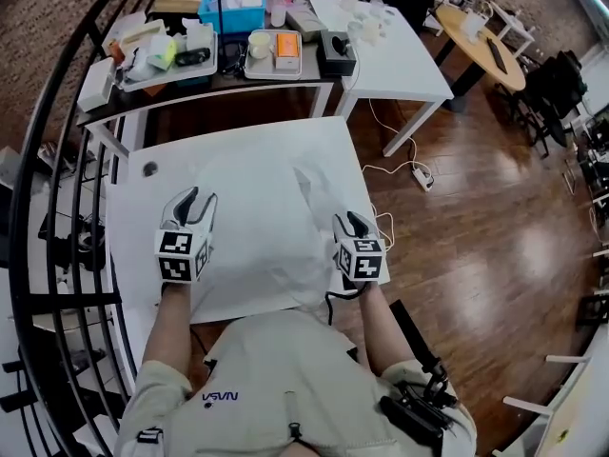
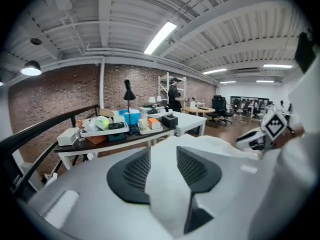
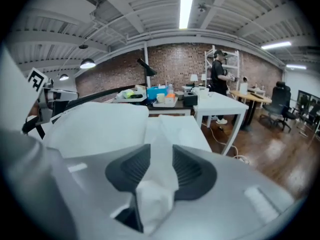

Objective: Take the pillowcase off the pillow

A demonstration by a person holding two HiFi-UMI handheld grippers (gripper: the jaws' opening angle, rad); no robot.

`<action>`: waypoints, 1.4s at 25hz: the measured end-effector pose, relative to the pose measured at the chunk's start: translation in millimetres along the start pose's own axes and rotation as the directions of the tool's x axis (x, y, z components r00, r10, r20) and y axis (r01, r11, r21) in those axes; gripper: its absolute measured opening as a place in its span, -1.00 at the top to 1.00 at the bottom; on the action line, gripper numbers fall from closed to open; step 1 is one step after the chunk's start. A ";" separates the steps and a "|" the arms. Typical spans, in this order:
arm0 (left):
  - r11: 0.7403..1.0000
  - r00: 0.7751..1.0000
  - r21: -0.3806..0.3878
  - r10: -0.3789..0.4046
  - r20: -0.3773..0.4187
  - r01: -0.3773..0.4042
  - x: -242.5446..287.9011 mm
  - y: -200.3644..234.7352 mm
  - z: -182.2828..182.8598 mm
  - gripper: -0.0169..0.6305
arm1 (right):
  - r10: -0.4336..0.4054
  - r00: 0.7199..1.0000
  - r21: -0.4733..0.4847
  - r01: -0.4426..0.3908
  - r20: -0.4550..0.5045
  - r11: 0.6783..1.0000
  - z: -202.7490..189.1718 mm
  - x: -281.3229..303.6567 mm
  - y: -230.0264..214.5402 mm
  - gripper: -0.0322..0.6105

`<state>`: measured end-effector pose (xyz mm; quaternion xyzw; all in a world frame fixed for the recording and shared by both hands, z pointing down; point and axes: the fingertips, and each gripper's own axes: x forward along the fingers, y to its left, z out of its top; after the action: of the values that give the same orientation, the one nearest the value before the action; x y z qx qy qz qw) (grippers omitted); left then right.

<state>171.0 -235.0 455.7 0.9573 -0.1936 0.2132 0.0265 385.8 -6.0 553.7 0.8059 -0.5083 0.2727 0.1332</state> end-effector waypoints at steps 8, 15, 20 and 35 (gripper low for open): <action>0.970 0.935 0.106 -0.178 -0.306 0.219 -22.4 -113.4 -102.1 0.53 | -0.046 0.969 -0.069 0.030 -0.244 0.997 -91.2 13.5 3.6 0.65; 0.997 0.965 0.073 -0.016 -0.260 0.036 -25.1 -63.5 -111.9 0.90 | -0.197 0.952 -0.112 0.175 -0.235 0.978 -99.9 11.6 -45.7 0.88; 0.997 0.984 0.073 0.004 -0.179 0.009 -33.1 -69.9 -106.8 0.84 | -0.136 0.984 -0.043 0.132 -0.118 0.990 -85.0 -3.9 -37.3 0.87; 0.973 0.957 -0.152 0.205 0.203 -0.176 -141.2 -135.6 -43.2 0.93 | 0.150 0.934 -0.014 -0.154 0.325 0.988 6.9 -113.3 37.2 0.88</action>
<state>87.9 -53.3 440.2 0.9478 -0.3004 0.0955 0.0479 316.8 58.5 480.7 0.7989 -0.5824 0.1485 0.0216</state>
